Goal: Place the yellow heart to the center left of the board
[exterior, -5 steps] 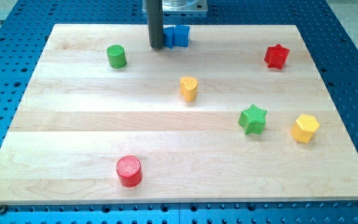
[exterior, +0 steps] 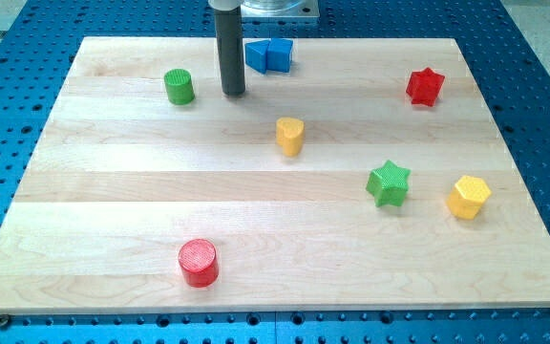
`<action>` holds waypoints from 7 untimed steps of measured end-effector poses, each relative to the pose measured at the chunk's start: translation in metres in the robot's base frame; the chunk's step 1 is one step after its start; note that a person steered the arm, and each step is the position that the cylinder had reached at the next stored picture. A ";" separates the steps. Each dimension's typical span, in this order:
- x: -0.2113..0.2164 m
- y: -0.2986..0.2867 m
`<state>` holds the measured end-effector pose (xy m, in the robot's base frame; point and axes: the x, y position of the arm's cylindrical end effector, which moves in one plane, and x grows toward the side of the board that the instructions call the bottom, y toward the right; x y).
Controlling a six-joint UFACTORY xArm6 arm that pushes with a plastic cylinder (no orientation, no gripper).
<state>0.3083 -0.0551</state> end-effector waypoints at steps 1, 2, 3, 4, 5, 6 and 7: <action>0.011 0.005; 0.057 0.047; 0.078 0.151; 0.093 0.177; 0.107 0.108; 0.112 0.012; 0.125 0.006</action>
<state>0.4329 -0.0488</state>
